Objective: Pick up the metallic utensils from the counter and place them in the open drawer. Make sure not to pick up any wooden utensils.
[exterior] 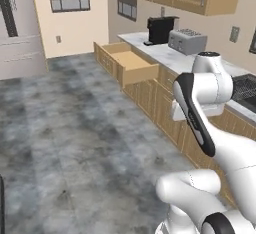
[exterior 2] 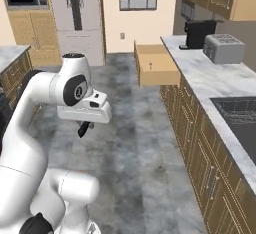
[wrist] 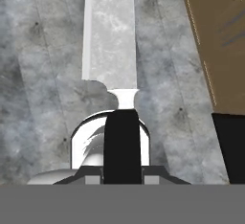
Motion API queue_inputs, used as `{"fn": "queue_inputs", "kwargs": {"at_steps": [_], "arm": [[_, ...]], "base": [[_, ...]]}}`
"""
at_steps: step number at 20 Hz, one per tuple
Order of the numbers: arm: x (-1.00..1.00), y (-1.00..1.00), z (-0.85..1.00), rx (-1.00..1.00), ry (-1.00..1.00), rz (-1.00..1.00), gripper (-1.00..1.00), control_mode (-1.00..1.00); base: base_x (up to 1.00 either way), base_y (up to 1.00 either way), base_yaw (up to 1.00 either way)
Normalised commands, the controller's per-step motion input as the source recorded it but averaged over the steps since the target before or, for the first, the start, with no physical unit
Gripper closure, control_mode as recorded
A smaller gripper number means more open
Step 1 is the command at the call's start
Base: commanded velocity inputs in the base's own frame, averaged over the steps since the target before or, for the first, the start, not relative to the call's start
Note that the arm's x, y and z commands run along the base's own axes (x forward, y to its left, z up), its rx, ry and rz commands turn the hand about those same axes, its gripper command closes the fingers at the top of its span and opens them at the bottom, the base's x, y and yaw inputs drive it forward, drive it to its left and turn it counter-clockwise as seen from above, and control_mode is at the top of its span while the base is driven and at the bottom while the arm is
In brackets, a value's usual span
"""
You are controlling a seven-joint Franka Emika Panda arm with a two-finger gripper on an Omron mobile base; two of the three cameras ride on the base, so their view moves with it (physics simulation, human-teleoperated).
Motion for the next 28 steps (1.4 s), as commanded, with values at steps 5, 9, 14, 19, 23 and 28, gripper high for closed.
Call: {"fn": "queue_inputs", "kwargs": {"at_steps": [5, 9, 14, 19, 23, 28], "arm": [[0.0, 0.0, 0.0, 0.0, 0.0, 0.0, 1.0, 1.0], [0.0, 0.0, 0.0, 0.0, 0.0, 0.0, 1.0, 1.0], [0.0, 0.0, 0.0, 0.0, 0.0, 0.0, 1.0, 1.0], [0.0, 0.0, 0.0, 0.0, 0.0, 0.0, 1.0, 1.0], [0.0, 0.0, 0.0, 0.0, 0.0, 0.0, 1.0, 1.0], [0.0, 0.0, 0.0, 0.0, 0.0, 0.0, 1.0, 1.0]], "base": [[1.0, -0.31, 0.08], [1.0, -0.56, 0.17], [1.0, -0.4, 0.14], [1.0, -0.14, 0.05], [1.0, -0.09, 0.0], [1.0, -0.17, 0.0]]}}
